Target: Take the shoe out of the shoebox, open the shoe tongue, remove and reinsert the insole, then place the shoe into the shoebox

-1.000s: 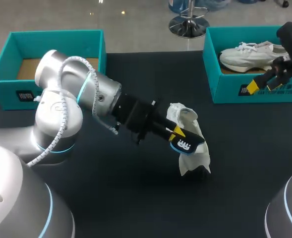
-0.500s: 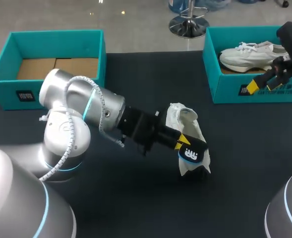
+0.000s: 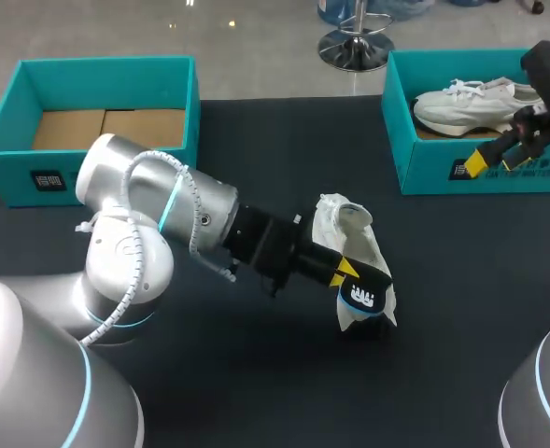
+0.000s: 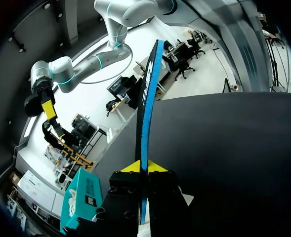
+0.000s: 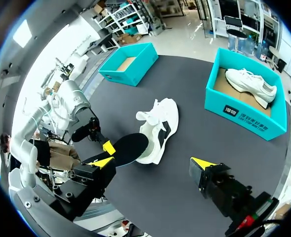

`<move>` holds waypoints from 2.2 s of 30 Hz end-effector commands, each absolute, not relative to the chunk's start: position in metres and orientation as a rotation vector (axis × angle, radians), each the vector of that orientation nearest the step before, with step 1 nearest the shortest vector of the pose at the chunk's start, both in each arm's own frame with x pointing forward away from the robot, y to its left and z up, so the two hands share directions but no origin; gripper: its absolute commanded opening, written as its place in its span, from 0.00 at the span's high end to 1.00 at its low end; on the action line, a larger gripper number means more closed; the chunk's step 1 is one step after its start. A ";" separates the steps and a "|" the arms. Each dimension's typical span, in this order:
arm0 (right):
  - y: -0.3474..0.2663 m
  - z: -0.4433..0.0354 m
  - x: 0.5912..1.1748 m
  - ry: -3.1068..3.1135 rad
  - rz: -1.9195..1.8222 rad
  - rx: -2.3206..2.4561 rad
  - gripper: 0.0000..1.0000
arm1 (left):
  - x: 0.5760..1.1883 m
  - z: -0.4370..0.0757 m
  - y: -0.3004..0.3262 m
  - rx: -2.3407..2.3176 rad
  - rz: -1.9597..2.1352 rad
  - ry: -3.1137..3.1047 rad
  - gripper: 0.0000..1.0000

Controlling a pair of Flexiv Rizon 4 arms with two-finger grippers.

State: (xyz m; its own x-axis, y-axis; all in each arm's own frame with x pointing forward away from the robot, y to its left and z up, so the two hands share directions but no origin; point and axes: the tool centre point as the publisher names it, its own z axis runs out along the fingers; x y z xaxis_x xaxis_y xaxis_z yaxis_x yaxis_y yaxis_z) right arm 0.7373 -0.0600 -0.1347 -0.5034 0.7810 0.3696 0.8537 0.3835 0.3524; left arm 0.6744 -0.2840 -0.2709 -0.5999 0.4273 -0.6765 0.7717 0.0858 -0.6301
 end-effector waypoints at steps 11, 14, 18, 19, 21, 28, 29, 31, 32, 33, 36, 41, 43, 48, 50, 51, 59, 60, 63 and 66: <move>-0.059 -0.135 0.739 -2.490 -0.762 -1.484 0.00 | 0.672 -0.277 -0.297 1.186 -1.495 2.045 1.00; -0.059 -0.135 0.739 -2.490 -0.762 -1.484 0.00 | 0.671 -0.279 -0.302 1.181 -1.489 2.035 1.00; -0.059 -0.135 0.739 -2.490 -0.762 -1.484 0.00 | 0.671 -0.285 -0.307 1.173 -1.484 2.028 1.00; -0.059 -0.135 0.739 -2.490 -0.762 -1.484 0.00 | 0.671 -0.286 -0.308 1.172 -1.482 2.028 1.00; -0.059 -0.135 0.739 -2.490 -0.762 -1.484 0.00 | 0.671 -0.288 -0.309 1.173 -1.467 2.025 1.00; -0.059 -0.135 0.739 -2.490 -0.762 -1.484 0.00 | 0.674 -0.298 -0.309 1.155 -1.432 2.015 1.00; -0.059 -0.135 0.739 -2.490 -0.762 -1.484 0.00 | 0.675 -0.299 -0.309 1.149 -1.426 2.016 1.00; -0.059 -0.135 0.739 -2.490 -0.762 -1.484 0.00 | 0.676 -0.300 -0.309 1.141 -1.419 2.017 1.00; -0.059 -0.135 0.739 -2.490 -0.762 -1.484 0.00 | 0.676 -0.300 -0.309 1.138 -1.418 2.019 1.00; -0.059 -0.135 0.739 -2.490 -0.762 -1.484 0.00 | 0.676 -0.301 -0.309 1.136 -1.417 2.020 1.00; -0.059 -0.135 0.739 -2.490 -0.762 -1.484 0.00 | 0.678 -0.303 -0.309 1.135 -1.411 2.023 1.00; -0.059 -0.135 0.739 -2.490 -0.762 -1.484 0.00 | 0.683 -0.308 -0.308 1.138 -1.388 2.032 1.00; -0.059 -0.135 0.739 -2.490 -0.762 -1.484 0.00 | 0.685 -0.310 -0.307 1.143 -1.377 2.037 1.00; -0.059 -0.135 0.739 -2.490 -0.762 -1.484 0.00 | 0.695 -0.315 -0.303 1.146 -1.358 2.043 1.00; -0.059 -0.135 0.739 -2.490 -0.762 -1.484 0.00 | 0.700 -0.317 -0.303 1.142 -1.348 2.046 1.00; -0.059 -0.135 0.739 -2.490 -0.762 -1.484 0.00 | 0.702 -0.318 -0.302 1.139 -1.342 2.045 1.00; -0.059 -0.135 0.739 -2.490 -0.762 -1.484 0.00 | 0.719 -0.325 -0.305 1.142 -1.310 2.039 1.00; -0.059 -0.135 0.739 -2.490 -0.762 -1.484 0.00 | 0.720 -0.327 -0.305 1.144 -1.304 2.040 1.00; -0.059 -0.135 0.739 -2.490 -0.762 -1.484 0.00 | 0.723 -0.330 -0.306 1.142 -1.299 2.045 1.00; -0.059 -0.135 0.739 -2.490 -0.762 -1.484 0.00 | 0.723 -0.330 -0.306 1.143 -1.299 2.045 1.00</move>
